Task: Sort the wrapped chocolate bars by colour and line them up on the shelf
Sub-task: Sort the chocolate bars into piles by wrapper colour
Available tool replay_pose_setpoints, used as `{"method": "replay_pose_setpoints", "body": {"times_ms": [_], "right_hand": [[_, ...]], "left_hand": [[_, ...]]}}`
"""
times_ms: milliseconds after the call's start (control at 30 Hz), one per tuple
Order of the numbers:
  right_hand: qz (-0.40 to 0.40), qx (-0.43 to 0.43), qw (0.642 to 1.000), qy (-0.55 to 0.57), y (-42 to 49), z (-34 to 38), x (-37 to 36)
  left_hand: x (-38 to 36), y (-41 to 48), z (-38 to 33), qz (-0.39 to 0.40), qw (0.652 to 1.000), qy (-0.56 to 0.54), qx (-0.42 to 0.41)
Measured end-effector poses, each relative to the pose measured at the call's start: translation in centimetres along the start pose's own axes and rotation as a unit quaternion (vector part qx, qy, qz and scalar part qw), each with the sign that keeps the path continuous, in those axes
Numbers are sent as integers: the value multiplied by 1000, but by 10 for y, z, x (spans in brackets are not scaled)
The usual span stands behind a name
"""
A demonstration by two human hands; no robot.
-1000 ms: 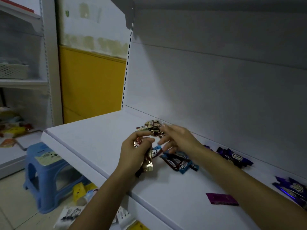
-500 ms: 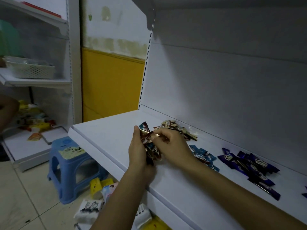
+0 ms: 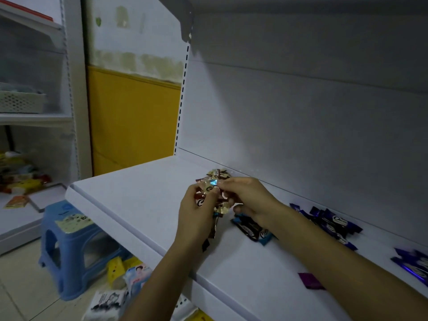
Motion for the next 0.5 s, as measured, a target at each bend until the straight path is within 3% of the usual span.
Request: {"method": "replay_pose_setpoints", "body": {"times_ms": [133, 367, 433, 500], "right_hand": [[-71, -27, 997, 28, 10, -8, 23], [-91, -10, 960, -265, 0, -41, 72], [-114, 9, 968, -224, -7, -43, 68], [-57, 29, 987, -149, -16, -35, 54]], "left_hand": [[2, 0, 2, -1, 1000, 1, 23], [-1, -1, -1, 72, 997, -17, 15], [-3, -1, -1, 93, 995, -13, 20], [-4, -2, -2, 104, 994, -7, 14]]}}
Point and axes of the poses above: each hand's wrist, its own y-axis towards the middle knuckle, its own x-axis out of the back of the hand, z = x × y, the point moved 2 cm from there along y, towards the middle knuckle, and after that the axes turned 13 degrees about -y, right-handed, at the moved point
